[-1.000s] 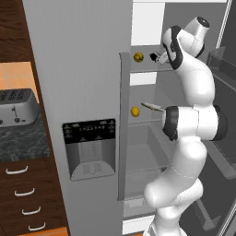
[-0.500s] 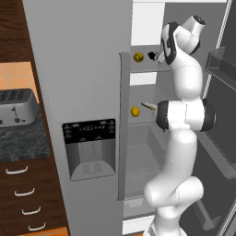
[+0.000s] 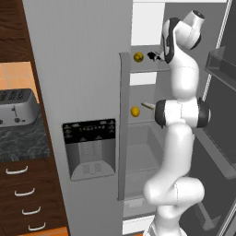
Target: Place one lemon and one fish in each tupperware on the nearby counter, to pack two identical lunches.
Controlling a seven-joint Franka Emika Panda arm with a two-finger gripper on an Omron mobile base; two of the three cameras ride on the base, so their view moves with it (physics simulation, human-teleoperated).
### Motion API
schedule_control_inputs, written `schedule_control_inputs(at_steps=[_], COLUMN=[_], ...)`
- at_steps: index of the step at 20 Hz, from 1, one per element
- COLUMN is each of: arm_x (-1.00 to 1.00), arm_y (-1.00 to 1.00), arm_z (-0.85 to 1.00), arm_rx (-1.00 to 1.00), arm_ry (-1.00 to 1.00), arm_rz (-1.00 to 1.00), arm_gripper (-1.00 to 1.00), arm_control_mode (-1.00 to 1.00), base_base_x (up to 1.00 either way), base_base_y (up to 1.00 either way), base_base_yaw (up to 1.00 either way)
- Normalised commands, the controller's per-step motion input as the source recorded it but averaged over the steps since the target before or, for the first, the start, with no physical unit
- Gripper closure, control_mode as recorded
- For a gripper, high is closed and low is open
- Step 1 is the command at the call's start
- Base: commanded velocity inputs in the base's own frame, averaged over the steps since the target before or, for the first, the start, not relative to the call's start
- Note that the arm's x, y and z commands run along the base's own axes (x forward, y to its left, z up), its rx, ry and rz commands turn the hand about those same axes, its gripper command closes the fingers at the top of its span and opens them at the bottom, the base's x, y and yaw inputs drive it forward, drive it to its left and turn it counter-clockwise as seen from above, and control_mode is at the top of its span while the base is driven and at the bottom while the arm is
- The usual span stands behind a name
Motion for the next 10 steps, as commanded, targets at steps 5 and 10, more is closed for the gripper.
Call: schedule_control_inputs(at_steps=[5, 10], arm_x=[0.33, 0.28], arm_y=[-0.09, -0.11], arm_z=[-0.15, -0.49], arm_rx=[-0.01, -0.02], arm_ry=[0.02, 0.02], arm_rz=[0.05, 0.09], arm_gripper=[-1.00, -1.00], arm_control_mode=[-1.00, -1.00], base_base_x=[0.00, 0.00], base_base_y=[0.00, 0.00], base_base_yaw=[0.00, 0.00])
